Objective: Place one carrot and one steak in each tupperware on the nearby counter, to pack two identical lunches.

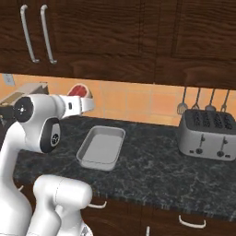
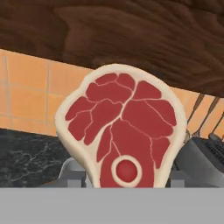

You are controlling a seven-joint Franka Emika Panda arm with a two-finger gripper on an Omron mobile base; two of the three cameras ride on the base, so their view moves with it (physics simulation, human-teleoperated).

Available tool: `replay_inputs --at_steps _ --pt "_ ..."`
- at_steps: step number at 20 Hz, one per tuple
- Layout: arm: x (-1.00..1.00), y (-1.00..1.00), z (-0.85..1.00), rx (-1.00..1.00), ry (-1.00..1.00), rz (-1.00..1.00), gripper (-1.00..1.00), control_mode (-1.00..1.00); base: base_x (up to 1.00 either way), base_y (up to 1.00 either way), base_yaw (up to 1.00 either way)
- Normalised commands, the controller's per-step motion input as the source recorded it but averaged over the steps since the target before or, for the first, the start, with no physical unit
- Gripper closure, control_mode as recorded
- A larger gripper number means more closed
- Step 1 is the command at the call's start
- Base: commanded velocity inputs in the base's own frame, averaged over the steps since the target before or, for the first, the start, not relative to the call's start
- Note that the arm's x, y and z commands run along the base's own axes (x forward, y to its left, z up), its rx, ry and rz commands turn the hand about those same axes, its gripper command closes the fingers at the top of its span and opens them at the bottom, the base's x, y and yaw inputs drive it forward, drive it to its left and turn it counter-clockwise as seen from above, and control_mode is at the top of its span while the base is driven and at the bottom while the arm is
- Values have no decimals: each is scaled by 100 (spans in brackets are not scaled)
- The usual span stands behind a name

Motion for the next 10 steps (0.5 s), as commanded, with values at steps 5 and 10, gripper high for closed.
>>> replay_inputs --at_steps 5,10 --pt "3 -2 -95 -1 19 -19 100 -100 0 0 0" --pt "52 -22 -100 2 29 -5 100 -100 0 0 0"
